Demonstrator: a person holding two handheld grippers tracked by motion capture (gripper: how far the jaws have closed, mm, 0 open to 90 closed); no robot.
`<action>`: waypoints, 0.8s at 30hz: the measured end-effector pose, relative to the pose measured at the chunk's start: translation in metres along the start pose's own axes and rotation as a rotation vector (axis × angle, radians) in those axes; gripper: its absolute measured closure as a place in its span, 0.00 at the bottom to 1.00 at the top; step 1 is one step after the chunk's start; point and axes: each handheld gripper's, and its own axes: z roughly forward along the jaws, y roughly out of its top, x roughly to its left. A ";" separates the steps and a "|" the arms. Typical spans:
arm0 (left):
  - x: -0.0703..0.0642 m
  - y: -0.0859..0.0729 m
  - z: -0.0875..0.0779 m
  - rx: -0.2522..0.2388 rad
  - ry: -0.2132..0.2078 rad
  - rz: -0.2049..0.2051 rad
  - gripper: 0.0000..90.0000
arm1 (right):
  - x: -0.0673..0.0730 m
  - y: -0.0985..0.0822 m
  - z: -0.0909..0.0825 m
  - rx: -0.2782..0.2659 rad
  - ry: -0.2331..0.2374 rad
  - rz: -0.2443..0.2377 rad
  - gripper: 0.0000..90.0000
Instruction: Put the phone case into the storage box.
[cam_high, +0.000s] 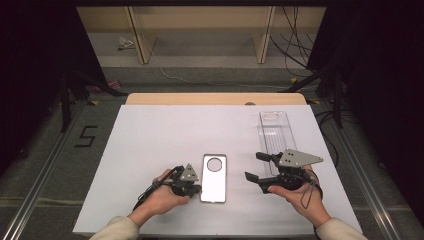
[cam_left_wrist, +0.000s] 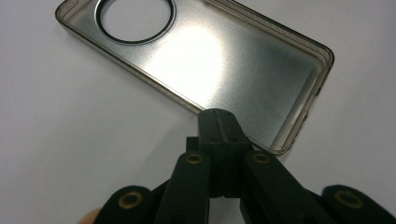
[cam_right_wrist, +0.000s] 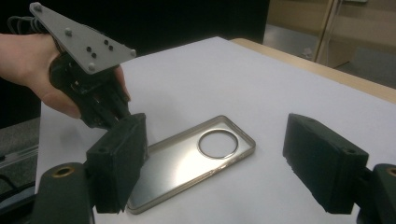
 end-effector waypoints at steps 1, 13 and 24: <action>0.000 0.000 0.000 0.000 0.000 0.001 1.00 | 0.000 0.000 0.000 -0.001 0.000 0.001 0.25; 0.004 0.000 -0.006 -0.025 0.002 -0.008 0.94 | 0.001 0.000 0.001 0.003 0.003 -0.006 0.25; 0.009 -0.003 -0.040 -0.200 0.037 -0.082 0.46 | 0.001 0.000 0.001 0.008 0.013 -0.008 0.25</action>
